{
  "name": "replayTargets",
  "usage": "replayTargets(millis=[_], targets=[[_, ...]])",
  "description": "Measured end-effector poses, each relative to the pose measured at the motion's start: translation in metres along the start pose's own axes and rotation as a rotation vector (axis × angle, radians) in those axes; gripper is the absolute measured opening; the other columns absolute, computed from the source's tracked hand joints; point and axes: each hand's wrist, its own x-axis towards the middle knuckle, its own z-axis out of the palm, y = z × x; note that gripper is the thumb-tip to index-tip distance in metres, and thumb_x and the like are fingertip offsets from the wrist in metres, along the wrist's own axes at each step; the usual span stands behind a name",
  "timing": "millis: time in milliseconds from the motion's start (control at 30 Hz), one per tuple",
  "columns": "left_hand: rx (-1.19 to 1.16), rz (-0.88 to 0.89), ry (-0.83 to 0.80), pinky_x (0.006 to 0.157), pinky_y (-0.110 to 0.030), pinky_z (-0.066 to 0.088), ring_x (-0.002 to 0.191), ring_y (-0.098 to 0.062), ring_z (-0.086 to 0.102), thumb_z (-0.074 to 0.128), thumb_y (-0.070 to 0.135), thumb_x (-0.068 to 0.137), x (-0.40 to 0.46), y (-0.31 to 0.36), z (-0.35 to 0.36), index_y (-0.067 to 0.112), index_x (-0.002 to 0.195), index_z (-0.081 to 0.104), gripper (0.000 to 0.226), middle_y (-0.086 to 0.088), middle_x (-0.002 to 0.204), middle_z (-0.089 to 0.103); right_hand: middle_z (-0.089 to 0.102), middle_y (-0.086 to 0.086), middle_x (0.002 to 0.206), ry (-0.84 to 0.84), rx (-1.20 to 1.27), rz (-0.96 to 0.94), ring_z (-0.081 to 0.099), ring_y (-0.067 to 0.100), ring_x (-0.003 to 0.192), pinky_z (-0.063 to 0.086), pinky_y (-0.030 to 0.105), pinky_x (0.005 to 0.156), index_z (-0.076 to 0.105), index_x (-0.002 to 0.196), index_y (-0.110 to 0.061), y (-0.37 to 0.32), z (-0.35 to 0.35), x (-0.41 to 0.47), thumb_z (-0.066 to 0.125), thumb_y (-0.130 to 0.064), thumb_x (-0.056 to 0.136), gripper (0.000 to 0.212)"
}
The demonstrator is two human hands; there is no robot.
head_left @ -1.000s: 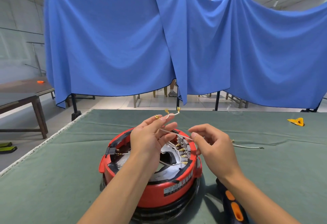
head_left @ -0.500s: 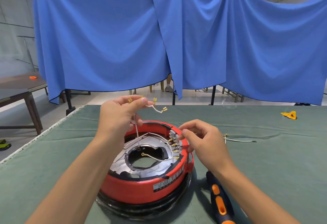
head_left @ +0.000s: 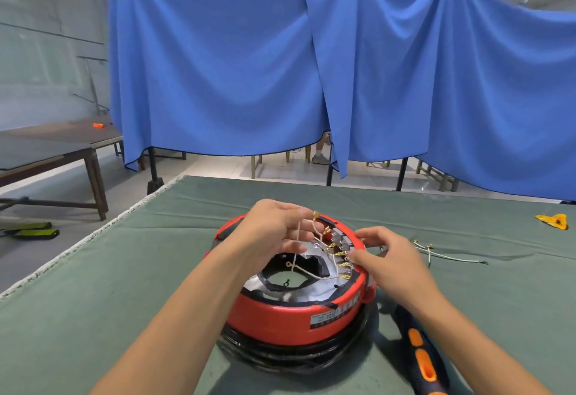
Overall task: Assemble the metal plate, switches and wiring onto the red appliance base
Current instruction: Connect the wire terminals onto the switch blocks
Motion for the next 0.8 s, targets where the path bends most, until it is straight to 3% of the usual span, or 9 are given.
replayTargets(millis=[133, 267, 600, 800], targets=[[0.097, -0.023, -0.016, 0.049, -0.022, 0.05, 0.059, -0.014, 0.062, 0.047, -0.004, 0.094, 0.0, -0.008, 0.0, -0.006, 0.101, 0.061, 0.016, -0.02, 0.091, 0.07, 0.067, -0.014, 0.092, 0.019, 0.022, -0.008, 0.064, 0.005, 0.082, 0.05, 0.031, 0.077, 0.067, 0.096, -0.032, 0.001, 0.002, -0.001, 0.072, -0.023, 0.077, 0.021], [0.108, -0.011, 0.003, 0.046, -0.021, 0.048, 0.057, -0.012, 0.062, 0.052, 0.002, 0.094, 0.0, -0.012, -0.002, -0.002, 0.092, 0.067, 0.015, -0.019, 0.089, 0.073, 0.066, -0.017, 0.092, 0.025, 0.001, -0.027, 0.064, 0.004, 0.073, 0.05, 0.029, 0.07, 0.065, 0.093, -0.035, 0.004, 0.004, -0.002, 0.071, -0.027, 0.077, 0.02], [0.155, 0.035, 0.158, 0.034, -0.015, 0.029, 0.04, -0.006, 0.046, 0.054, 0.009, 0.092, 0.0, 0.0, -0.008, 0.004, 0.091, 0.066, 0.013, -0.007, 0.076, 0.075, 0.066, -0.016, 0.092, 0.033, 0.005, -0.033, 0.065, 0.008, 0.072, 0.054, 0.038, 0.074, 0.062, 0.09, -0.039, 0.007, 0.005, 0.0, 0.07, -0.033, 0.076, 0.017], [0.463, -0.017, 0.062, 0.034, -0.014, 0.028, 0.039, -0.01, 0.052, 0.057, 0.006, 0.09, -0.002, -0.016, 0.0, 0.003, 0.084, 0.066, 0.011, -0.005, 0.068, 0.073, 0.065, -0.015, 0.097, 0.024, 0.04, -0.038, 0.066, 0.013, 0.079, 0.054, 0.042, 0.078, 0.062, 0.094, -0.037, 0.007, 0.007, -0.002, 0.068, -0.033, 0.076, 0.02]])
